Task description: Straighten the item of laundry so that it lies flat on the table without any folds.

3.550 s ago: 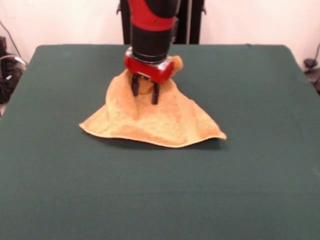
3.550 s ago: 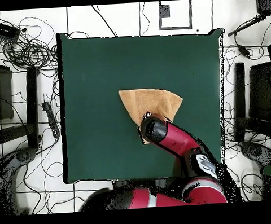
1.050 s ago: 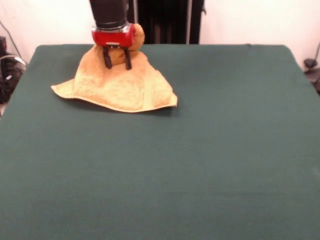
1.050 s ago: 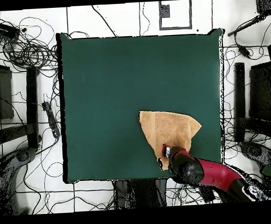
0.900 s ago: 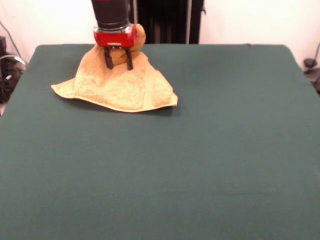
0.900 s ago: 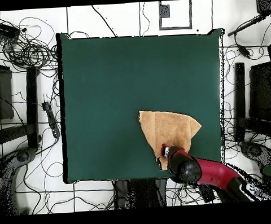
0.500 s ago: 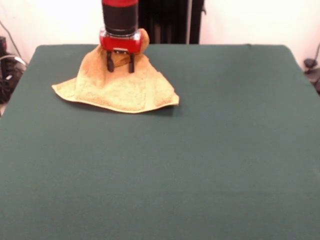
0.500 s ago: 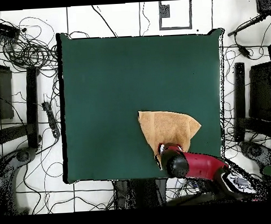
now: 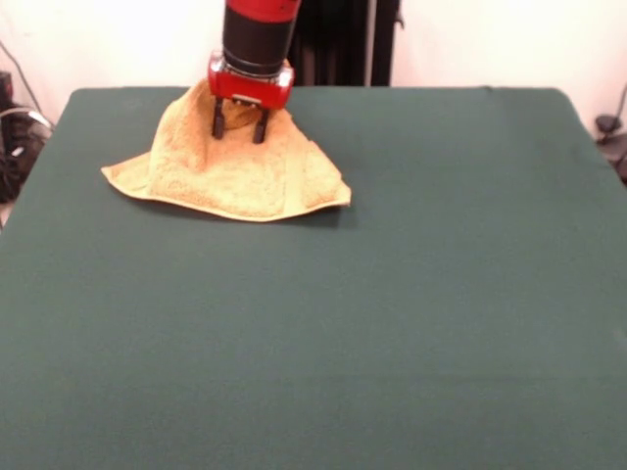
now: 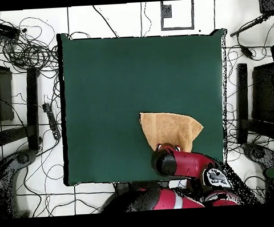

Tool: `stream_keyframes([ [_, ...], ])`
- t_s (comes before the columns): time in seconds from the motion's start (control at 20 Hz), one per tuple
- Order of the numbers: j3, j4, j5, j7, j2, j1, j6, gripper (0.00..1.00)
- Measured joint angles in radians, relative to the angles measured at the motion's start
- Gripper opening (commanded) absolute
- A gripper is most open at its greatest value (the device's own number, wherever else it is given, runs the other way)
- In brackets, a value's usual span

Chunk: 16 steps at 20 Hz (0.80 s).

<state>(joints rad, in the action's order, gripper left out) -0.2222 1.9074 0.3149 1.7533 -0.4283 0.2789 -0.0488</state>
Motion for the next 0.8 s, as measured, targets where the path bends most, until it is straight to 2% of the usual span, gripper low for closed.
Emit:
stream_keyframes([
  [0.8,-0.030,0.000,-0.080,0.000,0.013,-0.032,-0.007,1.00],
])
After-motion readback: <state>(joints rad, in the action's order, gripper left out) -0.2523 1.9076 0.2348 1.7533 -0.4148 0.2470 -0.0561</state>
